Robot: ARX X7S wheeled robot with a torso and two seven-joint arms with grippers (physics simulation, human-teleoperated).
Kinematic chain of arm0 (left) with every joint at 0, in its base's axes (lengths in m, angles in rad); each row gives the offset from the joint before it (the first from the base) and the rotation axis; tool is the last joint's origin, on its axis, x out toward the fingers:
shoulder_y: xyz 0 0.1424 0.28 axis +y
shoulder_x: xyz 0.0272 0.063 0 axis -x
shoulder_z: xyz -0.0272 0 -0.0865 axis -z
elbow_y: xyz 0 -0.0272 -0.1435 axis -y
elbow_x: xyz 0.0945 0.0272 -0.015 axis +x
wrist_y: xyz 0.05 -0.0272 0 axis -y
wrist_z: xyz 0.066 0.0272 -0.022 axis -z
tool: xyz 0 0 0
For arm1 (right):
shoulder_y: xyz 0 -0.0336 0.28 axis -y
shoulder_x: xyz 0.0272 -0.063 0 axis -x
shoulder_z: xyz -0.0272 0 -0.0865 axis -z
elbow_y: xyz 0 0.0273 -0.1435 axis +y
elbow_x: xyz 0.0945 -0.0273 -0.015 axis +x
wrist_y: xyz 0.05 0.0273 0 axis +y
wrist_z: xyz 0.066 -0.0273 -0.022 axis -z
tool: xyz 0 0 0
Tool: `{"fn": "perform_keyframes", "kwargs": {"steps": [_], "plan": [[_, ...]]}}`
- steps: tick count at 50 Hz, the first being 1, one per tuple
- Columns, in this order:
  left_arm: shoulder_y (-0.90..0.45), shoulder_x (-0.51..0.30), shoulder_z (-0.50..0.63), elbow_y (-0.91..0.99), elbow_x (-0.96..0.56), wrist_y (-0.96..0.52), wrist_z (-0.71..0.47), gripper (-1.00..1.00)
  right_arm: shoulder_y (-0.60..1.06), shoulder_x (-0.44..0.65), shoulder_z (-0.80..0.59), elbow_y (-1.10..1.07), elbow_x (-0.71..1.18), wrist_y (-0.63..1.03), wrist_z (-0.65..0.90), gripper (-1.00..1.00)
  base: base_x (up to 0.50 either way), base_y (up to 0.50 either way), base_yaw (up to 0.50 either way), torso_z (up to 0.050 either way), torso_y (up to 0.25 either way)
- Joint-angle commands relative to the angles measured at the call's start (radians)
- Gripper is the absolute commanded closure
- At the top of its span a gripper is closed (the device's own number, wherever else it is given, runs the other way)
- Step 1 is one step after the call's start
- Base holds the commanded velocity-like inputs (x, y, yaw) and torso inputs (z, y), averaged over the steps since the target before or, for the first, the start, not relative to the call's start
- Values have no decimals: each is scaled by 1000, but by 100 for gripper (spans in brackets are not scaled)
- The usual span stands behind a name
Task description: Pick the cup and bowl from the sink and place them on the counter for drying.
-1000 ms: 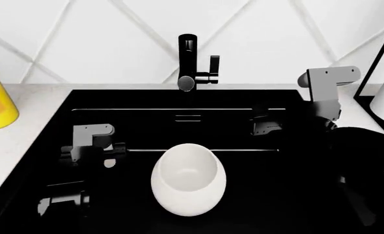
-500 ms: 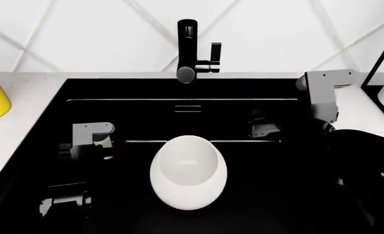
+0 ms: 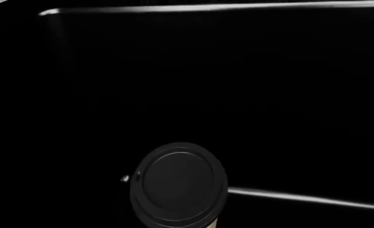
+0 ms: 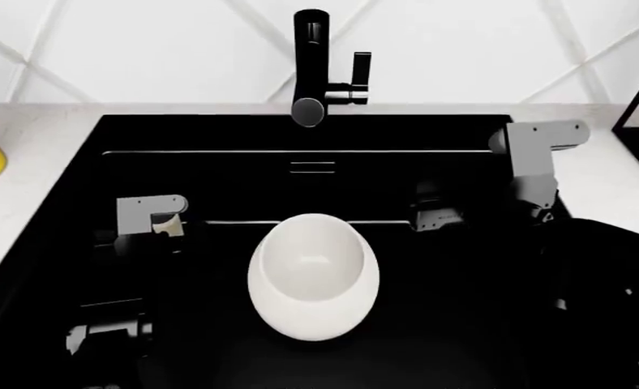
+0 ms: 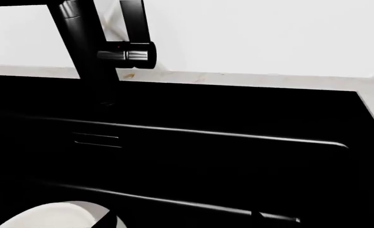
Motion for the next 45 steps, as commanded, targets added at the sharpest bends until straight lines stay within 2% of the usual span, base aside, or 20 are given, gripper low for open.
{"fn": "perform_keyframes", "kwargs": {"steps": [1, 23, 37, 38, 45], "plan": [[10, 9, 1, -3, 4, 4, -20, -100, -8, 0, -4, 2, 0, -9, -1, -100, 0, 0, 0, 5, -61], [-6, 22, 5, -3, -1, -7, -42, -100, -20, 3, -2, 3, 7, -22, 1, -100, 0, 0, 0, 8, -99], [2, 18, -25, -3, -6, 22, -11, -100, -23, 1, -10, 12, 5, -31, -2, -100, 0, 0, 0, 6, -66], [2, 21, -25, -3, -4, 23, -18, 100, -24, 1, -11, 12, 5, -31, -2, -100, 0, 0, 0, 0, 0], [3, 27, -26, -3, 0, 32, -31, 100, -26, 3, -11, 11, 7, -34, -1, -100, 0, 0, 0, 0, -2]]}}
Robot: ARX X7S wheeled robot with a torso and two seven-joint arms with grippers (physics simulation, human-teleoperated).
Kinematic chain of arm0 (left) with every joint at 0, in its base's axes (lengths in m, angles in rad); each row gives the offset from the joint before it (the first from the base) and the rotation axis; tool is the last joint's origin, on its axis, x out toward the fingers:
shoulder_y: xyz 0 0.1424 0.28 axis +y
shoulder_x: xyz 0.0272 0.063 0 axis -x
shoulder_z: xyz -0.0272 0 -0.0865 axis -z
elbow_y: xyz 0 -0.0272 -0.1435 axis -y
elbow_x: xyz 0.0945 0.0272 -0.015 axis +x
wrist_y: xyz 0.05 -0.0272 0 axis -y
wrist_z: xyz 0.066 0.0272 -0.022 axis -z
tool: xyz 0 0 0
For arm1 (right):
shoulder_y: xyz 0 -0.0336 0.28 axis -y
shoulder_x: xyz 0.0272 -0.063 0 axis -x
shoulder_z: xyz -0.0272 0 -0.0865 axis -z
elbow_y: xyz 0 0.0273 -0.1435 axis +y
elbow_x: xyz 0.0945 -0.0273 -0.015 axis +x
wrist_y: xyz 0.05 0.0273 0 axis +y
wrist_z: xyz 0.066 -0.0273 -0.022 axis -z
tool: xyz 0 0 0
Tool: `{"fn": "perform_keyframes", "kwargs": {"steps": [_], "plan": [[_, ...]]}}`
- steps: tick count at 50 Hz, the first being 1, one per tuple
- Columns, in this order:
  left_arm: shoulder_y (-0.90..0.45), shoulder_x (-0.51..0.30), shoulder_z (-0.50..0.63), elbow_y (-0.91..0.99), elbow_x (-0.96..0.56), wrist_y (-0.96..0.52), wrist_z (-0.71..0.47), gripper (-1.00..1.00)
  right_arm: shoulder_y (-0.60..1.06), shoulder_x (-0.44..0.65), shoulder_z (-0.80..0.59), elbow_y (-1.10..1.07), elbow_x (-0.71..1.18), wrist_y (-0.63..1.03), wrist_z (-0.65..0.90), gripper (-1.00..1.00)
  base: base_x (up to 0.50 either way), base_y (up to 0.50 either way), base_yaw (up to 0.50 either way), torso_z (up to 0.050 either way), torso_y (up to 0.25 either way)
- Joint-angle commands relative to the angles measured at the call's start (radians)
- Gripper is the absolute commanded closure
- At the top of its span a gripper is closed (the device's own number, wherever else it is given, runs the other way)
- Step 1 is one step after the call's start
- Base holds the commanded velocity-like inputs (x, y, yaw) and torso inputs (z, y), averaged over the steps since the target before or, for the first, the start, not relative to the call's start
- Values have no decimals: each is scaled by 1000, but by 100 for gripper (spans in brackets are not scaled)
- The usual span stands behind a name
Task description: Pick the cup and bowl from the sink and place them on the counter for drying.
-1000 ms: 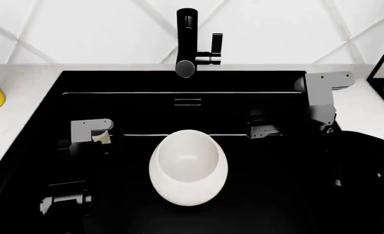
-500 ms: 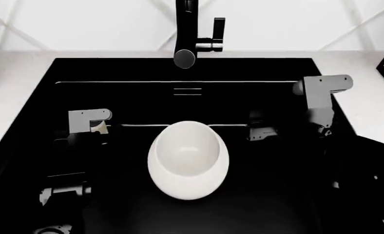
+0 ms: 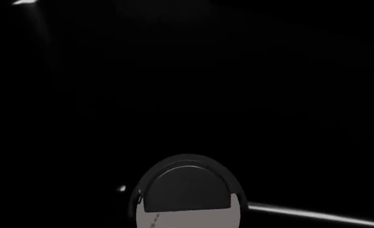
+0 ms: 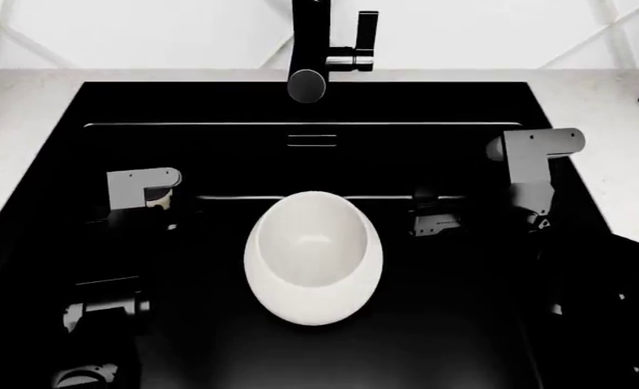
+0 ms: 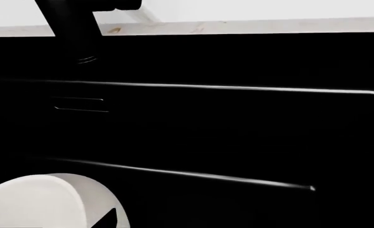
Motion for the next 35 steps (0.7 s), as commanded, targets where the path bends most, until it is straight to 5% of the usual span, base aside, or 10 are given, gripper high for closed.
{"fn": "perform_keyframes", "kwargs": {"steps": [1, 21, 28, 35], "plan": [[76, 23, -16, -10, 2, 17, -10, 100, -2, 2, -3, 0, 2, -4, 1, -100, 0, 0, 0, 0, 0], [84, 4, 29, -4, 12, -43, 71, 100, -4, 8, -2, 1, 7, -9, 4, -100, -1, 1, 1, 0, -4], [290, 51, 39, 653, 4, -507, 83, 100, -9, 10, 1, -3, 12, -11, 7, -100, 3, 0, 2, 0, -5], [373, 41, 45, 951, -11, -751, 110, 100, -8, 15, 5, -5, 16, -10, 9, -100, 8, 0, 2, 0, -6]]}}
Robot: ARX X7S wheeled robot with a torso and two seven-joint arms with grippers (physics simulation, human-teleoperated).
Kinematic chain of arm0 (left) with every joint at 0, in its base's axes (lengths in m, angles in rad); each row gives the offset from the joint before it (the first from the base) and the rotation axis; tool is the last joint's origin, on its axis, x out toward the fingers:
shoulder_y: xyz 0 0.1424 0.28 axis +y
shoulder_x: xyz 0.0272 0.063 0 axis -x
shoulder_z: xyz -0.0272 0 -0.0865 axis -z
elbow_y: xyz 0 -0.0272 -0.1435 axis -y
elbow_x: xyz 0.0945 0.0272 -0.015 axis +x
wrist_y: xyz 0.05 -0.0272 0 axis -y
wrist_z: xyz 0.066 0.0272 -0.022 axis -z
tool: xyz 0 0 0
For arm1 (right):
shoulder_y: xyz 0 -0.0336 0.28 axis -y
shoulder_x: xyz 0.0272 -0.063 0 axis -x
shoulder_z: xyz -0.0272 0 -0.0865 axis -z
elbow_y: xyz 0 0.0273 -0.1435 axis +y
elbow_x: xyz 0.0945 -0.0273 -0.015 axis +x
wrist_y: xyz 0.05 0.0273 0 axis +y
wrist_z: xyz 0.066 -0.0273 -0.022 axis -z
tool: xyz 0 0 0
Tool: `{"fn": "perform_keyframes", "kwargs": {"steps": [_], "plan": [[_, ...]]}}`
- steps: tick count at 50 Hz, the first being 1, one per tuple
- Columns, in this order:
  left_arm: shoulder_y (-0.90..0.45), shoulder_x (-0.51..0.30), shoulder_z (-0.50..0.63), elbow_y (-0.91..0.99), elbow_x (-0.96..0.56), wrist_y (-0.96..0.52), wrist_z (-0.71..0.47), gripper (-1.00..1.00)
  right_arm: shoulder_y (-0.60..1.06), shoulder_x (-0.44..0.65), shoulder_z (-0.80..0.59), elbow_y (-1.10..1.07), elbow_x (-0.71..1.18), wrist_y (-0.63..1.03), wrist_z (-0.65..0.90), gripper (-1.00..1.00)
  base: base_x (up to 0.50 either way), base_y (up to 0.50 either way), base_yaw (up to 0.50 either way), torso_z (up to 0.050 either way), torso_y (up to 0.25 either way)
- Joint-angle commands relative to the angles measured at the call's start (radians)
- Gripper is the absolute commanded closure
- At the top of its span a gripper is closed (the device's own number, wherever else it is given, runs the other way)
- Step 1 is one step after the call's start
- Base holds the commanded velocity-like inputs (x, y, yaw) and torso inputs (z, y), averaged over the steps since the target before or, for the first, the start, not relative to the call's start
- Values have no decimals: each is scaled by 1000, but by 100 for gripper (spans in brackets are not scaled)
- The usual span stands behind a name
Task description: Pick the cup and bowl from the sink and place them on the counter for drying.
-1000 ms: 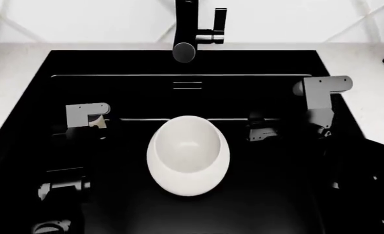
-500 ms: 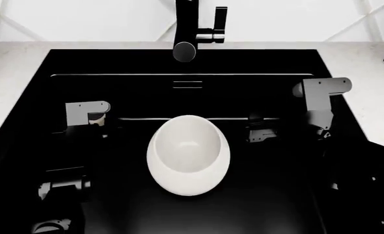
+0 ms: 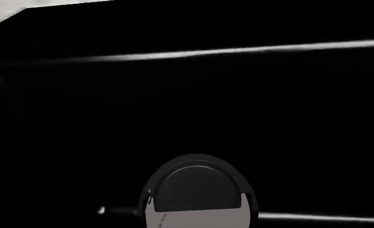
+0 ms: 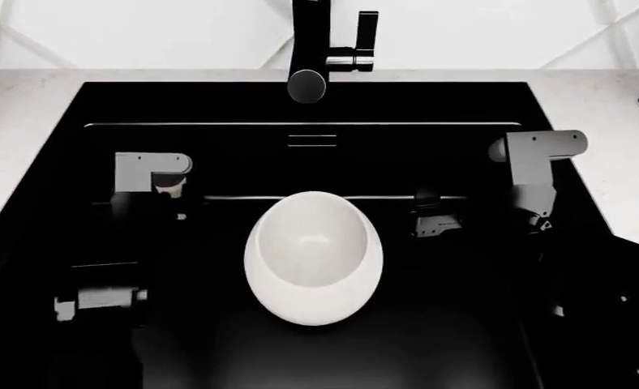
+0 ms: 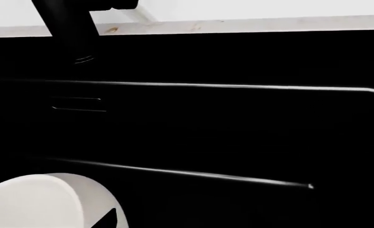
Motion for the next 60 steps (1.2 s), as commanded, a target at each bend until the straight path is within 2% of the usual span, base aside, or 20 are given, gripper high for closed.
{"fn": "perform_keyframes", "kwargs": {"steps": [1, 15, 19, 28, 41, 60], "plan": [[260, 31, 18, 484, -35, -387, 39, 100, 1, 7, 3, -5, 6, 0, 4, -100, 0, 0, 3, 0, -12], [330, -10, 39, 859, -58, -704, 84, 100, 5, 11, 1, -2, 8, -2, 5, -100, -5, 0, 4, 0, -9], [333, -20, 9, 939, -80, -767, 97, 100, 12, 10, -3, 2, 7, -3, 3, -100, -12, 0, 6, 0, -15], [328, -57, 41, 1071, -98, -882, 131, 100, 13, 11, -6, 5, 8, -6, 2, -100, -12, 3, 8, 0, -15], [303, -94, 70, 1135, -108, -934, 152, 100, 9, 14, -5, 4, 11, -15, 1, -100, -10, 7, 11, 0, -5], [309, -118, 68, 1162, -109, -925, 149, 100, 13, 19, -5, 4, 17, -16, 5, -100, -2, 2, 4, 0, 221]]}}
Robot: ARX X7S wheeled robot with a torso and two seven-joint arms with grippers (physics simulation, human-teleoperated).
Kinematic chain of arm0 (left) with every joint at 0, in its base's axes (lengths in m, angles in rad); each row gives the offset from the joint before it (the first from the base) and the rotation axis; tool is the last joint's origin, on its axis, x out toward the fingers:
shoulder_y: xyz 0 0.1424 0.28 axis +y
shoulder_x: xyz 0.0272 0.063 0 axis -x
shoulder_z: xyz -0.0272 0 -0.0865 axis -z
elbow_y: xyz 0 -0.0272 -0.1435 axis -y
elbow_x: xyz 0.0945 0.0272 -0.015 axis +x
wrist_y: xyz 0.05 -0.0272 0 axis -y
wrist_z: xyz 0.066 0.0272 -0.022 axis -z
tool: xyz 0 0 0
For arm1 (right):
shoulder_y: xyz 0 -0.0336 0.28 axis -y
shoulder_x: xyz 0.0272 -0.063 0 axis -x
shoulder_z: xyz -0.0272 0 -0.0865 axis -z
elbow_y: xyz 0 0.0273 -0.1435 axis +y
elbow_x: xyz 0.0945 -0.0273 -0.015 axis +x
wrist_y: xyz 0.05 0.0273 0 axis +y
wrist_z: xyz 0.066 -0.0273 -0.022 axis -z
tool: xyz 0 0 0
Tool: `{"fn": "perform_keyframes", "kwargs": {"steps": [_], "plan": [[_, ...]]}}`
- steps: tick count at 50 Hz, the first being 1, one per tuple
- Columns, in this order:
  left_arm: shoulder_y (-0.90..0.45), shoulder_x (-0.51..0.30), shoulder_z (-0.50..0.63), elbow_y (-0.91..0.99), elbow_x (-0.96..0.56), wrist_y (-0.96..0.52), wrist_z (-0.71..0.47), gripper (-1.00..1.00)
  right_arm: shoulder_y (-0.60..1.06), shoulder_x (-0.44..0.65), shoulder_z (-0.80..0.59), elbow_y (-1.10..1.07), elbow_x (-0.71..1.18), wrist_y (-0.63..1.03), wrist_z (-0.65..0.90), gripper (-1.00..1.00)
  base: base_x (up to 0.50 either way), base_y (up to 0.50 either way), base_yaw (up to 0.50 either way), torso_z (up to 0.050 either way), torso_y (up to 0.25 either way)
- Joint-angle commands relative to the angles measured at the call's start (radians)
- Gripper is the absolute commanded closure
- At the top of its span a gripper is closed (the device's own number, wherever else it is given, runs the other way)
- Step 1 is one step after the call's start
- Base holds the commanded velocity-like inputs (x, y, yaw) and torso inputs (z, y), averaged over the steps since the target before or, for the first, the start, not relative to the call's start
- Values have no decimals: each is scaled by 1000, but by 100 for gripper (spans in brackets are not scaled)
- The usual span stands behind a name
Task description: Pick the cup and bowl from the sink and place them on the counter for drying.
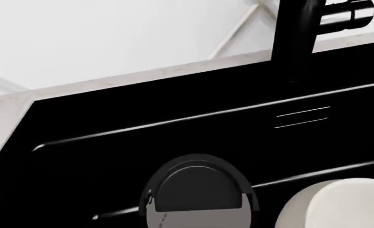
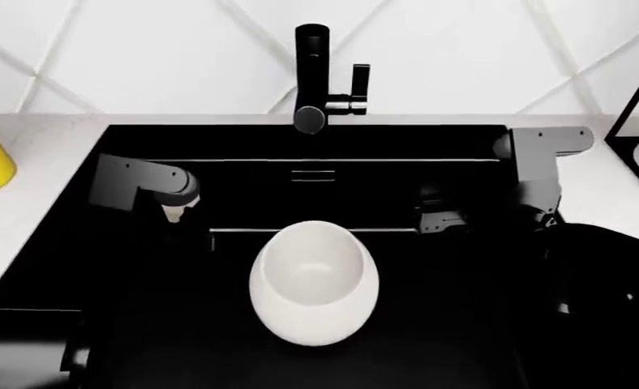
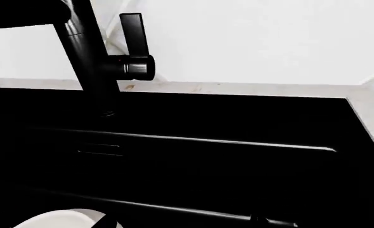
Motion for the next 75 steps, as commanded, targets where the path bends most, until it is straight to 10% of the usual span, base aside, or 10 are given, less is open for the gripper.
{"fn": "perform_keyframes", "kwargs": {"steps": [1, 34, 75], "plan": [[38, -25, 15, 27, -11, -11, -6, 100, 1, 4, 0, -2, 4, -1, 2, -100, 0, 0, 0, 0, 250], [-18, -30, -24, -3, -21, -18, -20, 100, -1, 18, 6, -6, 24, 4, 11, -100, 1, 0, 0, 1, 250], [-287, -123, -78, -108, 120, -262, -203, 100, 6, 21, -24, 19, 18, -6, -1, -100, 0, 0, 0, 0, 0]]}}
